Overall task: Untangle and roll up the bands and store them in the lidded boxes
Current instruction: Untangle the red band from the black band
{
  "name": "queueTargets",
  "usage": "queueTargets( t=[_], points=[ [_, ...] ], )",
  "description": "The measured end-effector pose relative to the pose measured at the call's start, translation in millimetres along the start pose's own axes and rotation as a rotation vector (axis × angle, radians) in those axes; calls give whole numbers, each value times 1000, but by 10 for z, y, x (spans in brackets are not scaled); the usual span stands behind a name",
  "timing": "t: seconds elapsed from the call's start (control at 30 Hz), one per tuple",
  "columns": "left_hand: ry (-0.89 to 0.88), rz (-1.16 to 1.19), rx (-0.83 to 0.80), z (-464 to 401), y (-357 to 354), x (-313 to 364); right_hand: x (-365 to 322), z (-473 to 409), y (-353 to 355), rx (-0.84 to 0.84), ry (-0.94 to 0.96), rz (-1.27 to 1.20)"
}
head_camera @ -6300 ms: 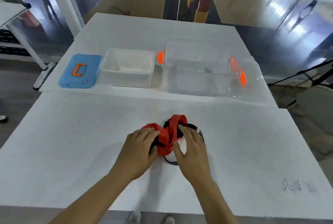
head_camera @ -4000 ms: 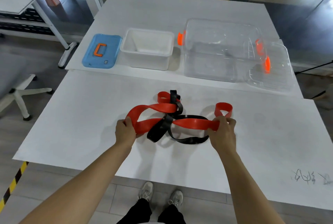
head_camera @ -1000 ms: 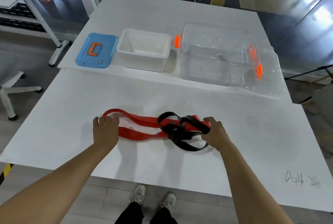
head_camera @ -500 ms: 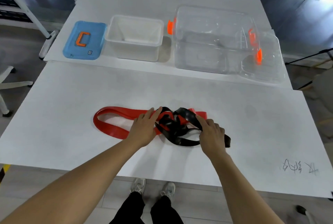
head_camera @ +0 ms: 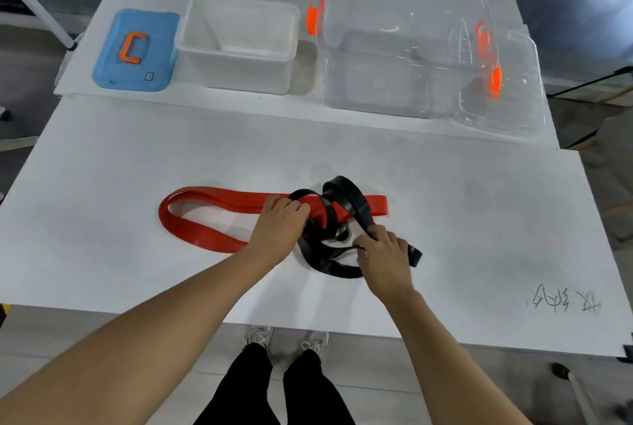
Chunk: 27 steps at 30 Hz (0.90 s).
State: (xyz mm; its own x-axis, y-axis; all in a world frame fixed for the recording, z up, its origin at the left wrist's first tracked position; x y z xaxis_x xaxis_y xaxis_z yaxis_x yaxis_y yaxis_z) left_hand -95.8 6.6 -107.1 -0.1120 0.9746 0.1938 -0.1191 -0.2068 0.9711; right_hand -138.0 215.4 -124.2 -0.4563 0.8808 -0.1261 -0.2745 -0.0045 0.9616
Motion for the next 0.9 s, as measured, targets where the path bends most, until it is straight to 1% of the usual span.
queueTargets(
  t=[0.07, 0.13, 0.17, 0.2, 0.23, 0.33, 0.4, 0.43, 0.47, 0.57, 0.67, 0.7, 0.77, 0.8, 0.87, 0.9],
  points=[
    [18, 73, -38, 76, -20, -10, 10, -19, -1, -3, -18, -66],
    [31, 132, -131, 168, -56, -12, 20, -22, 42, -50, -65, -254],
    [26, 116, -172, 210, -75, -6, 33, -19, 61, -96, -105, -370],
    [26, 111, -187, 237, -82, 11, 50, -13, 77, -137, -150, -476],
    [41, 146, -168, 248, -83, 25, 76, -7, 90, -166, -190, -545],
    [106, 346, -107, 238, -41, 68, 158, 37, 57, -303, -229, -578],
    [122, 399, -105, 239, -54, 59, 194, 101, -26, -443, -224, -547],
    [130, 410, -106, 248, -68, 36, 219, 120, -59, -471, -224, -520],
    [139, 422, -100, 258, -82, 4, 248, 117, -59, -441, -233, -490],
    [170, 439, -22, 268, -76, -94, 314, 8, 62, -179, -250, -466],
    [290, 495, 48, 267, -59, -200, 246, -179, 259, 42, -206, -401],
    [331, 482, 46, 276, -84, -237, 205, -257, 306, 113, -184, -358],
    [373, 419, -28, 310, -196, -289, 109, -418, 416, 207, -151, -275],
    [390, 390, -88, 336, -271, -311, 62, -506, 434, 176, -144, -244],
    [397, 326, -220, 395, -400, -324, -13, -669, 384, -1, -136, -232],
    [386, 293, -260, 421, -455, -324, -47, -724, 332, -95, -126, -234]
  ],
)
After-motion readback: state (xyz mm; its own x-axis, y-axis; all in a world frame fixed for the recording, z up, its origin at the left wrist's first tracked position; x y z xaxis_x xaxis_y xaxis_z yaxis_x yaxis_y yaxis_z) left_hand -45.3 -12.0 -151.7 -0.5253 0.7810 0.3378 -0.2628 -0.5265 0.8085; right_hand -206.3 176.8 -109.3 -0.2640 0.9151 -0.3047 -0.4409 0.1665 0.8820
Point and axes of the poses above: each hand's wrist, its own z-axis away from the middle knuckle, its own y-axis out of the back of the hand, x = y × z, the point moved 5 cm from there along -z, towards the middle knuckle, and after that the axes turned 5 degrees about z, right-handed, at the moved point
